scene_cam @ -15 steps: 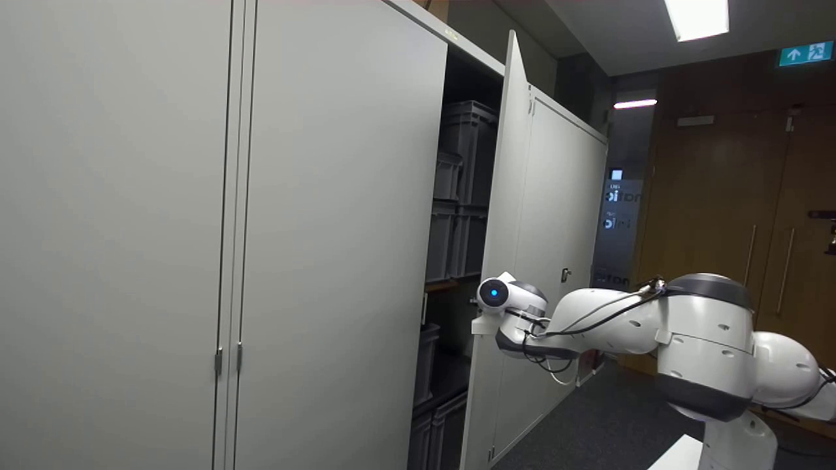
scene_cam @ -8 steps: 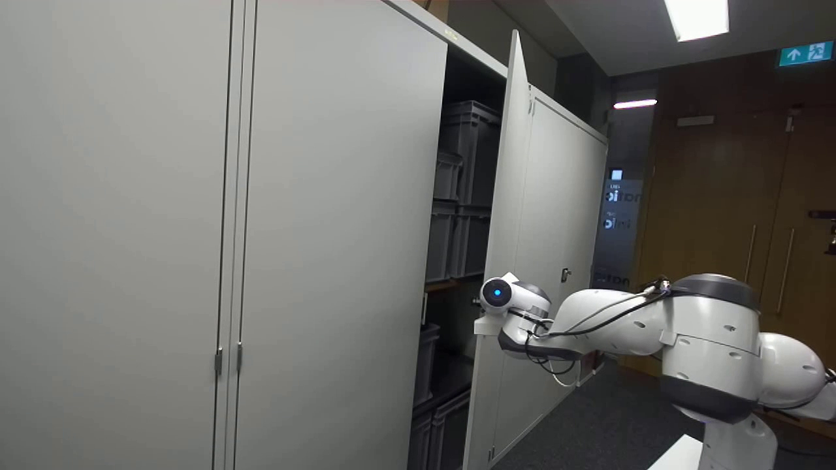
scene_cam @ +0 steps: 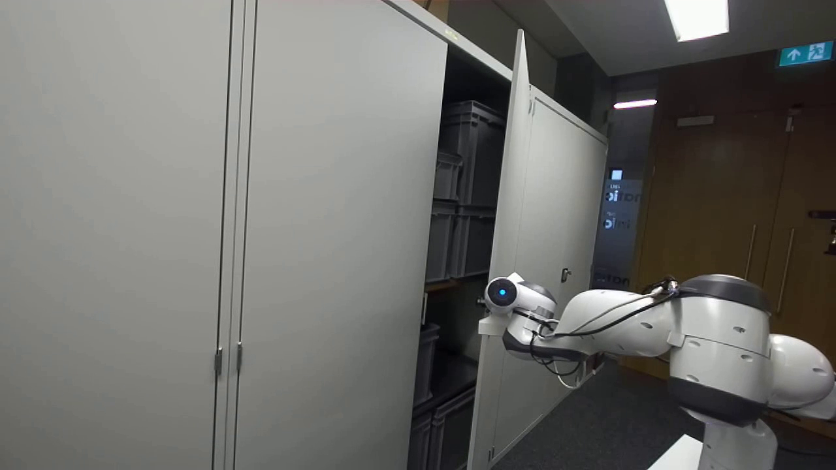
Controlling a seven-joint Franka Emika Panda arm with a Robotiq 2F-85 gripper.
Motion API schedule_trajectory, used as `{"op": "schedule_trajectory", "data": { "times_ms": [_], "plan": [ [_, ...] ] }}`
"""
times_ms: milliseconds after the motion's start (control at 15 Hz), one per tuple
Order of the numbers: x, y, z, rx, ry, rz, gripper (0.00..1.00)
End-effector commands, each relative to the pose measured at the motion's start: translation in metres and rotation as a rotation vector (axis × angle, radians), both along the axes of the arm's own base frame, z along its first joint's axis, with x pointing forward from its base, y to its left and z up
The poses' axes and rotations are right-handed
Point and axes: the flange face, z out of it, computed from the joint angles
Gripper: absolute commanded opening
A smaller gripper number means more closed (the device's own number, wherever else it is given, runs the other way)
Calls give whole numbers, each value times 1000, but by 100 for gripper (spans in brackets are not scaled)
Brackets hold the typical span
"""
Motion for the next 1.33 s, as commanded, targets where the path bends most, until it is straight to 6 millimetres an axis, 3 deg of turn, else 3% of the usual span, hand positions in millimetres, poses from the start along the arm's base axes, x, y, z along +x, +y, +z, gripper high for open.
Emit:
{"op": "schedule_trajectory", "data": {
  "times_ms": [0, 1267],
  "plan": [
    [-14, -21, 12, 15, 20, -8, 100],
    [-36, -36, 14, 20, 43, -24, 100]
  ]
}}
